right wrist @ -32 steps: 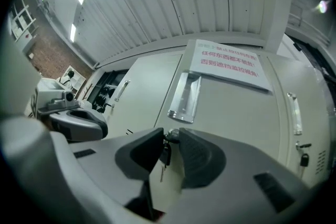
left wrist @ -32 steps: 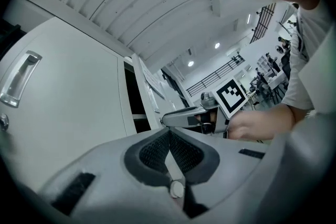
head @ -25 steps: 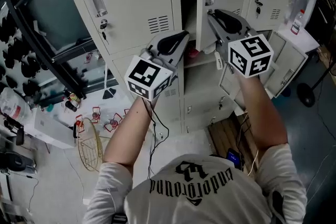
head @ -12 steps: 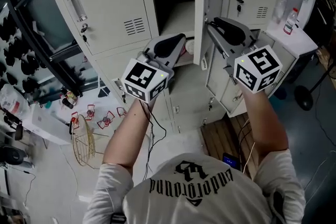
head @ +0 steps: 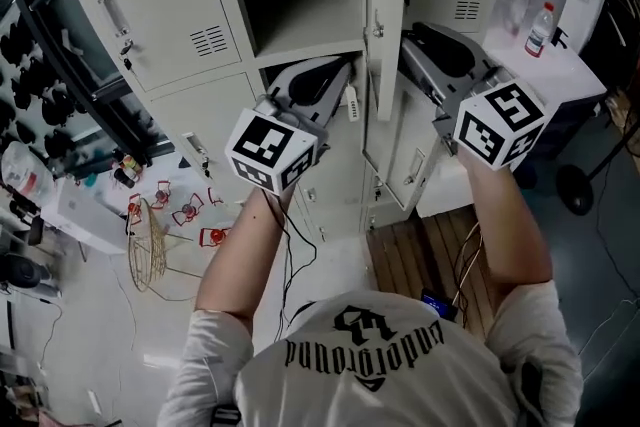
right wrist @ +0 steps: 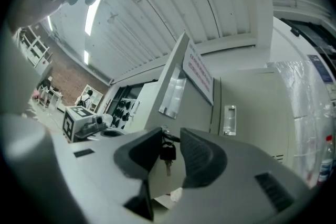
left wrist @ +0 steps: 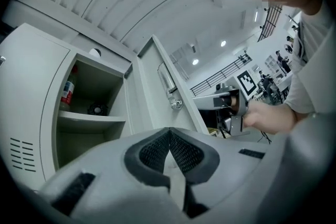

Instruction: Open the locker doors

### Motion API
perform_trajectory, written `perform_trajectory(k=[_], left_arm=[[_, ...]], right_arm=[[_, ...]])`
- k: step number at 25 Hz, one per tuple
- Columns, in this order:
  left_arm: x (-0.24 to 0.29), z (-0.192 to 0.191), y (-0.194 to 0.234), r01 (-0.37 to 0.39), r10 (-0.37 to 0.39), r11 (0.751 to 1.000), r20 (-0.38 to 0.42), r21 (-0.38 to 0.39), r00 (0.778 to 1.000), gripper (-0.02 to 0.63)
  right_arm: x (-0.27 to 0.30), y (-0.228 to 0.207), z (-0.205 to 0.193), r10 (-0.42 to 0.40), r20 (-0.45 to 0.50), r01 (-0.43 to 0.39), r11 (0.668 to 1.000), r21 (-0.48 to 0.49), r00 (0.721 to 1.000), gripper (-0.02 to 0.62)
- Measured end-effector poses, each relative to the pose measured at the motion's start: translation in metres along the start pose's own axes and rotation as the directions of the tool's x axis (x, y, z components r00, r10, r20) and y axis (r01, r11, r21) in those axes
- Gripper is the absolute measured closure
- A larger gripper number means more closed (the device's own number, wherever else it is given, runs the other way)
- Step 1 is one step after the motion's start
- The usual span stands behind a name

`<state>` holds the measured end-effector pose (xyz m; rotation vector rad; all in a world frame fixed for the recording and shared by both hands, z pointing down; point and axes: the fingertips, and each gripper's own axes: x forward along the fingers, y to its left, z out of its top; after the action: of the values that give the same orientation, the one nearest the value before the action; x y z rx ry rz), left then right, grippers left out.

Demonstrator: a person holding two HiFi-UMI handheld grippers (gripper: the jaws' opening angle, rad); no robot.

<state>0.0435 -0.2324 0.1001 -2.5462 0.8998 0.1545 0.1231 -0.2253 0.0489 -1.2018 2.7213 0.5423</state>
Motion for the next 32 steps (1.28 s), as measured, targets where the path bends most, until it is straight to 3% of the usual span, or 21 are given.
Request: perform_trajectory(k=[6,16,27,32], left_arm=[[0.018,-0.009,-0.039,-0.013,0.013,1.000,-0.034,-0.008,0.999,0.598],[0.026,-0.011,-0.055,-0.039,0.039,0.999,-0.073,0.003,0.997,0.598],[0.027,-0.007,-0.061,-0.044,0.046,0.999,-0.090,0.024,0.995,0.598],[0.014,-0.022,-0.067,-0.056,0.057,0.998,-0.097,0.014,0.994,0.598]], right_arm=[[-0.026,-0.036,-0.004,0.023,0.019,-0.023,1.000,0.013,1.000,0.477],[-0.050,-0.084,-0.013,0.031,0.029,-0.032,0.999,0.035,0.999,0.477],[-0.054,-0.086,-0.014,0.042,0.040,-0.044,0.998,0.040,0.998,0.474],[-0.077,-0.076,-0.035,0.013,0.048,-0.015,0.999,0.047,0.999,0.474]])
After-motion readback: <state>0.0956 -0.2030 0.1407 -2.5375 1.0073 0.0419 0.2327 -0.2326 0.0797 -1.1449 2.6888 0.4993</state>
